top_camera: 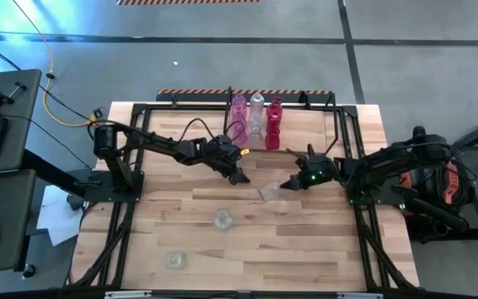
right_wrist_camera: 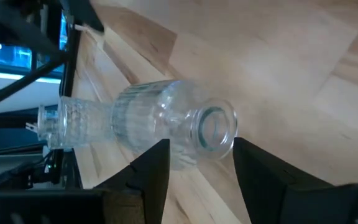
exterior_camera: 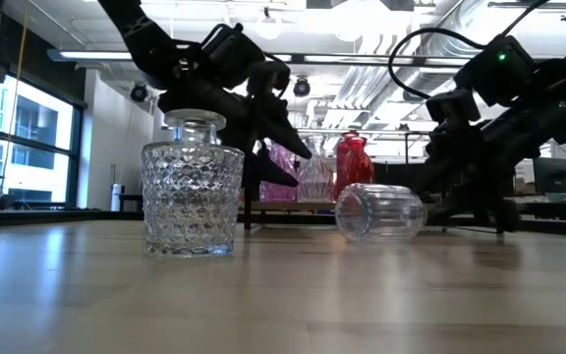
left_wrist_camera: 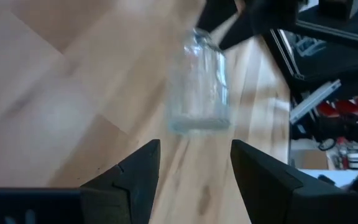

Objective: Sort vases onto shelf
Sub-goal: Put the transparent vase on the shelf

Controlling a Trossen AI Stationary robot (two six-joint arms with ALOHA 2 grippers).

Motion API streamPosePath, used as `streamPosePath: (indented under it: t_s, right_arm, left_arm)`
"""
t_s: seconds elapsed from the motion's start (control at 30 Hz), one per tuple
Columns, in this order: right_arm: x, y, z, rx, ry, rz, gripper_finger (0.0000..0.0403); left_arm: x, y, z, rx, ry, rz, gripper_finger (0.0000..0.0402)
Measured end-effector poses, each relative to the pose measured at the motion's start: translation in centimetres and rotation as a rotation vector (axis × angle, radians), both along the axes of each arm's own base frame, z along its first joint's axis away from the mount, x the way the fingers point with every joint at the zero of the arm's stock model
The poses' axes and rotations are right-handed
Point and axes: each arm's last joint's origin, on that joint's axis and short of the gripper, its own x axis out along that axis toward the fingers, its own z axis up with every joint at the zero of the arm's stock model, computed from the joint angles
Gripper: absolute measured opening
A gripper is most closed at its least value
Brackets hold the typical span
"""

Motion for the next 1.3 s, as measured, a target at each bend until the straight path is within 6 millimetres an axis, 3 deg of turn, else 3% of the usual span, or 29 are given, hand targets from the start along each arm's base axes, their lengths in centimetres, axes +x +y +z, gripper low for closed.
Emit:
streamPosePath:
  t_s: [0.3, 0.6, 1.0, 1.3]
  right_arm:
    - [0.1, -0.5, 0.2, -0.017, -0.034, 0.012, 0.0158]
    - [1.1, -1.6, 1.2, -0.118, -0.052, 0.024, 0.0158]
    - [1.3, -3.7, 1.7, -0.202, -0.024, 0.082, 0.0158]
    - [1.3, -3.9, 1.6, -0.202, -0.033, 0.108, 0.0158]
  left_arm:
    - [0.1, -0.8, -0.3, -0.002, 0.035, 0.040, 0.0186]
    - [1.4, -1.5, -3.4, -0.123, 0.051, 0.094, 0.0186]
    - [2.0, -0.9, -3.8, -0.115, -0.007, 0.237, 0.0186]
    - [2.3, -0.8, -3.4, -0.116, -0.052, 0.291, 0.0186]
